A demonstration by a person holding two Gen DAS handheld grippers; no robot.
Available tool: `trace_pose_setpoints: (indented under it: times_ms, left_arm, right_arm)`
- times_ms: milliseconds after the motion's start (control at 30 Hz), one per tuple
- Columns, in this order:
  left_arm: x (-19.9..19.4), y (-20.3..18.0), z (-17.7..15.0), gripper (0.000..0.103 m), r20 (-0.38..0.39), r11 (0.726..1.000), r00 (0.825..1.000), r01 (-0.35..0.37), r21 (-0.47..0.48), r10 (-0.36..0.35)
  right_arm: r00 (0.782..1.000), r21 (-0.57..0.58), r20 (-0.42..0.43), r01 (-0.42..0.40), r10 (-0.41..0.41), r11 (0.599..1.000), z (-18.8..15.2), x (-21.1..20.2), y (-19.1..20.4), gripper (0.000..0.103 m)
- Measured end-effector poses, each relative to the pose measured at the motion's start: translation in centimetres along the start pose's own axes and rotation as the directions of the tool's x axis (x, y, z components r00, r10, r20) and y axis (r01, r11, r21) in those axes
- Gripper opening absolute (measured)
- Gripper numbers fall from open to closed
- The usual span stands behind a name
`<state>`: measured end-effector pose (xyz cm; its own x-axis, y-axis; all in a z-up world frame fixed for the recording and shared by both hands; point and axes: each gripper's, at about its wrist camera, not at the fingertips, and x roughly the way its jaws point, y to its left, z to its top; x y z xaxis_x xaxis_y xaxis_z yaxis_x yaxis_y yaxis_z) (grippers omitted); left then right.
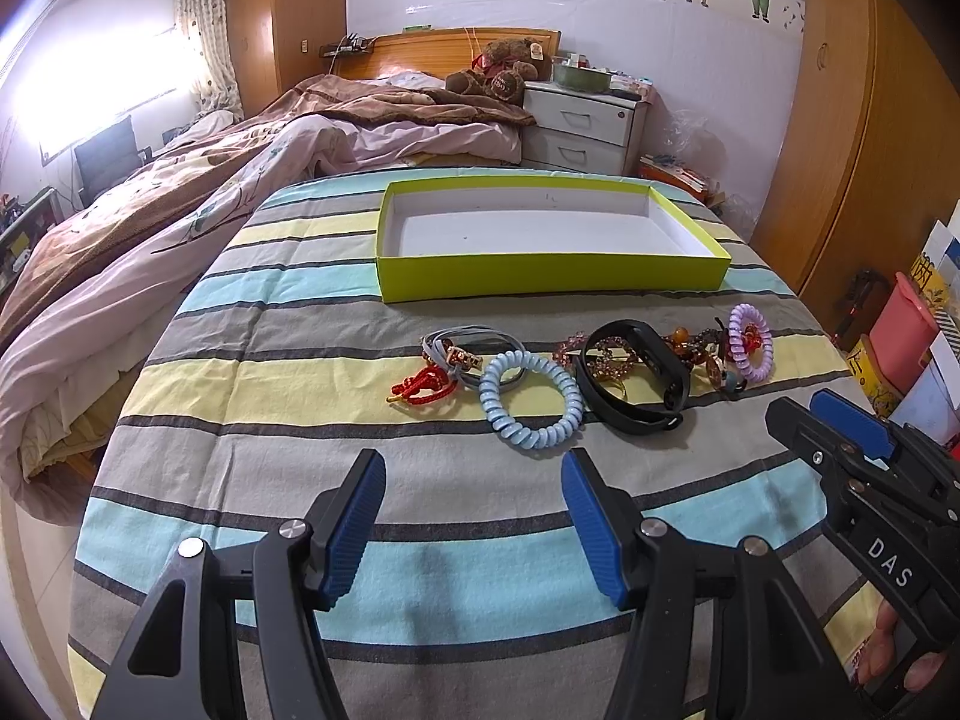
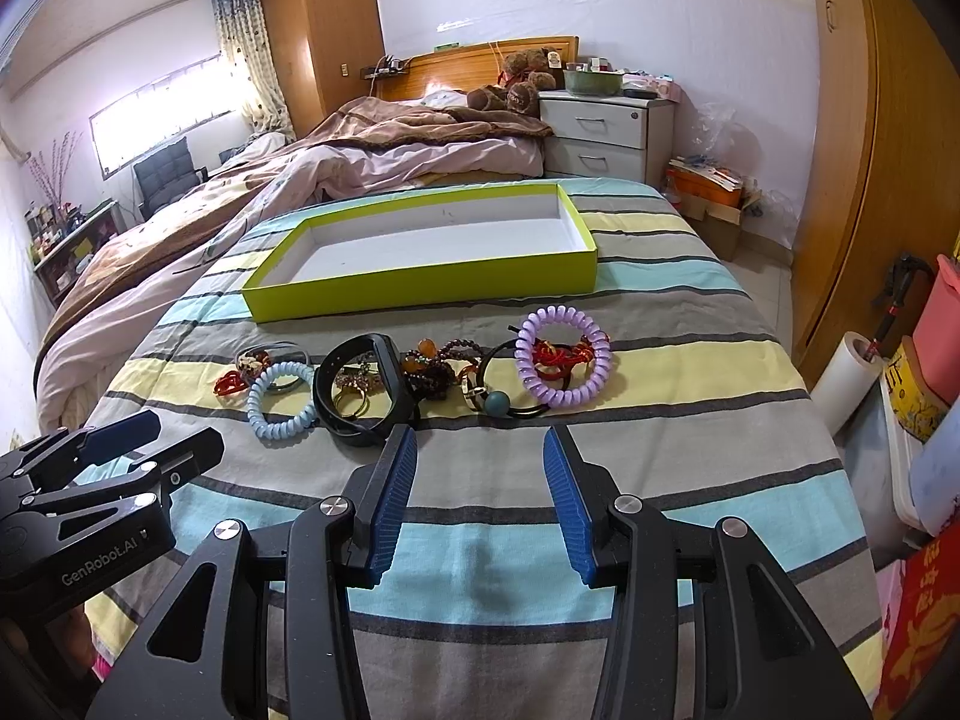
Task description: Organize jewelry
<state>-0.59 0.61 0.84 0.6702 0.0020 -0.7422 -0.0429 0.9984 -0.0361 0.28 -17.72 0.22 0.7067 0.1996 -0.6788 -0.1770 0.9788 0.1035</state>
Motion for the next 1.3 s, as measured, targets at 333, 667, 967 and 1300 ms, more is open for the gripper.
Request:
trace_pose_setpoints:
  times_ms: [333,667,967,1300]
  left_arm:
    - [0.0,0.0,0.0,0.061,-0.007,1.0,1.0,-0.003,0.003,0.003]
    - [0.4,-0.1,0.2,0.061,-0.019,1.0,1.0,0.025,0.006,-0.025]
    - [2.0,0.9,1.5,0.06,-0.062,0.99,0.988,0.139,-0.036,-0.141]
    - [4.0,-1.1,4.1,0.06,-0.096,0.959,0.954,0.28,-0.046,-0.283]
  right_arm:
    - [1.0,0.002,-0.003,-0.001,0.001,1.0,0.0,0.1,0.0,0.045]
    - [1.0,0.005,-0.003,-0.003,0.003,1.0,0.0,0.3,-0.3,0.045]
    - [0.999,0.042,0.007,0.041,-0.041,0.998,1.4,0.3,-3.8,0.045]
    - [0.999,0.032,-0.052,0.008,-0.006,0.999,4.0,3.4,-8.1,0.045]
